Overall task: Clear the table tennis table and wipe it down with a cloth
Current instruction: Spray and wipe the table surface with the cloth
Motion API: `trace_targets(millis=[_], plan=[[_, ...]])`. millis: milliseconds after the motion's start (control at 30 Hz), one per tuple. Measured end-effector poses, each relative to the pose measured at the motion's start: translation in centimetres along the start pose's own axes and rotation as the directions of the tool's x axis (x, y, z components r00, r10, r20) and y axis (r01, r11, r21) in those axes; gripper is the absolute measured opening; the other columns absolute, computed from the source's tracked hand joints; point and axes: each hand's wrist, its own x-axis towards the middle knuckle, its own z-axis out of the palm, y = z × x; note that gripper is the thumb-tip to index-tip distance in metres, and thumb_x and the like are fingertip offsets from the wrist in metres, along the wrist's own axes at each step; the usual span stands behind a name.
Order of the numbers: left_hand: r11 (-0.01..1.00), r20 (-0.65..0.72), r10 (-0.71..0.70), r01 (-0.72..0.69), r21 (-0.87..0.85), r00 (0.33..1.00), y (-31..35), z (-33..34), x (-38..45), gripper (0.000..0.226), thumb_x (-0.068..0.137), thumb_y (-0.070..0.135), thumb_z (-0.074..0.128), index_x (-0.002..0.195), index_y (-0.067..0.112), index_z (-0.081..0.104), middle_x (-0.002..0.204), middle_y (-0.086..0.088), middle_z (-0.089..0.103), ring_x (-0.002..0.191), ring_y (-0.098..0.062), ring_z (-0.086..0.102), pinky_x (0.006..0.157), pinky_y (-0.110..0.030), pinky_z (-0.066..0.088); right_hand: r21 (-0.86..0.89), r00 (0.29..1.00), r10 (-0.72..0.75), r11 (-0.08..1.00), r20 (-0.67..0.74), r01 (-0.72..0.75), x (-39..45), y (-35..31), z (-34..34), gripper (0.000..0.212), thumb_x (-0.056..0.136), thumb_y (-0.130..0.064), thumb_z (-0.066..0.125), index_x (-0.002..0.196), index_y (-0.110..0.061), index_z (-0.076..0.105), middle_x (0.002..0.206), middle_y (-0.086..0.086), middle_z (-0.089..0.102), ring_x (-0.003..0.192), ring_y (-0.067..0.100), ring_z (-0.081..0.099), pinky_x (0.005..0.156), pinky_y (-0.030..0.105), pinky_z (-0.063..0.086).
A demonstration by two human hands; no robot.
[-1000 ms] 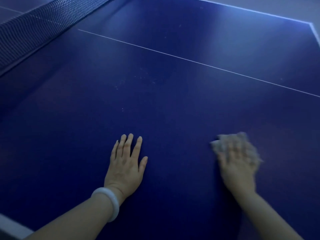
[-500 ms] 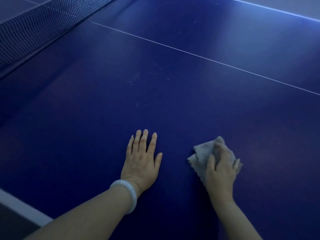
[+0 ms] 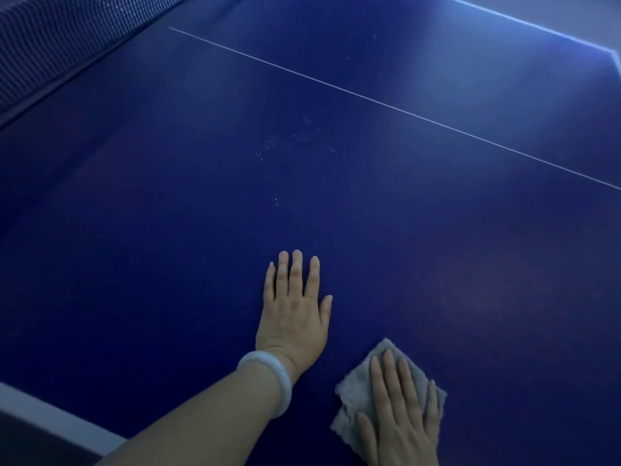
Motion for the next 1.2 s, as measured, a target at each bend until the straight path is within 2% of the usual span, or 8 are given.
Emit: trace_targets(millis=[167,367,533,667,800,1000,1133,1200], plan=[[0.999,0.012,0.004,-0.004,-0.038,1.0,-0.2,0.2,0.0,0.065,0.097,0.049,0.001,0.151,0.015,-0.01,0.162,-0.016,0.0,0.149,-0.034,-0.007,0.12,-0.051,0.0,0.02,0.998,-0.038,0.999,0.044,0.037,5.8,-1.3,-1.1,0.063,0.097,-0.044,0.022,0.154,-0.017,0.025,0.162,0.002,0.02,0.15,0.02,0.016,0.116,0.058,0.016],[0.999,0.009,0.011,-0.011,-0.047,1.0,-0.2,-0.1,-0.1,0.063,0.098,0.047,-0.001,0.152,0.014,-0.01,0.161,-0.017,-0.003,0.148,-0.034,-0.011,0.12,-0.051,-0.006,0.034,0.93,0.362,0.931,0.071,-0.365,11.6,-0.8,-1.0,0.06,0.1,-0.047,0.005,0.156,-0.025,-0.002,0.159,-0.008,-0.02,0.148,0.011,-0.016,0.12,0.052,-0.005],[0.98,-0.002,0.029,-0.029,-0.195,1.0,-0.5,-0.8,-0.3,0.061,0.097,0.046,-0.004,0.153,0.021,-0.009,0.162,-0.009,-0.01,0.147,-0.024,-0.022,0.118,-0.043,-0.016,0.074,0.985,0.168,0.982,0.041,-0.171,7.9,-5.9,-0.1,0.062,0.1,-0.048,0.005,0.153,-0.02,0.022,0.162,0.006,0.015,0.149,0.023,0.015,0.118,0.059,0.013],[0.838,-0.087,0.025,-0.069,-0.541,0.996,-2.9,-1.3,-0.7,0.058,0.099,0.049,0.009,0.154,0.032,0.002,0.163,0.006,-0.002,0.147,-0.008,-0.014,0.123,-0.037,0.002,0.052,0.998,0.066,0.996,0.016,-0.066,10.5,-6.2,-0.2,0.061,0.099,-0.047,0.011,0.153,-0.02,0.026,0.162,0.003,0.015,0.15,0.018,0.011,0.119,0.055,0.01],[0.943,-0.29,-0.103,0.001,-0.332,0.951,-8.9,-2.3,1.7,0.057,0.102,0.039,0.026,0.152,0.014,0.026,0.158,-0.012,0.02,0.149,-0.026,0.012,0.121,-0.043,0.013,0.044,0.995,0.101,0.994,0.01,-0.101,12.5,-6.4,-0.2,0.063,0.094,-0.044,0.021,0.153,-0.024,0.027,0.162,0.0,0.016,0.15,0.016,0.01,0.12,0.052,0.007],[0.882,-0.085,-0.456,0.437,-0.176,0.886,-14.9,-3.8,8.8,0.069,0.1,0.048,0.017,0.155,0.009,0.002,0.16,-0.021,-0.003,0.149,-0.032,-0.007,0.122,-0.045,0.0,0.033,0.993,0.102,0.994,-0.056,-0.1,12.9,-6.4,0.1,0.061,0.092,-0.043,0.026,0.146,-0.02,0.042,0.156,0.004,0.032,0.146,0.015,0.017,0.115,0.056,0.016],[0.846,-0.102,-0.534,0.528,-0.077,0.84,-14.3,-3.0,9.9,0.074,0.096,0.053,0.008,0.153,0.007,-0.002,0.16,-0.021,-0.004,0.149,-0.032,-0.007,0.122,-0.046,-0.001,0.087,0.987,0.099,0.992,-0.123,-0.088,13.8,-7.1,0.5,0.062,0.099,-0.048,0.007,0.146,-0.022,0.038,0.153,0.006,0.037,0.149,0.006,-0.006,0.114,0.058,0.018],[0.843,-0.099,-0.539,0.535,-0.064,0.837,-14.3,-2.8,9.9,0.074,0.096,0.052,0.008,0.154,0.007,-0.001,0.161,-0.02,-0.003,0.149,-0.032,-0.006,0.122,-0.046,-0.001,0.082,0.991,-0.018,0.996,-0.13,0.029,14.7,-7.5,0.6,0.059,0.1,-0.046,0.01,0.145,-0.022,0.039,0.152,0.005,0.038,0.15,0.013,0.006,0.114,0.057,0.019]])
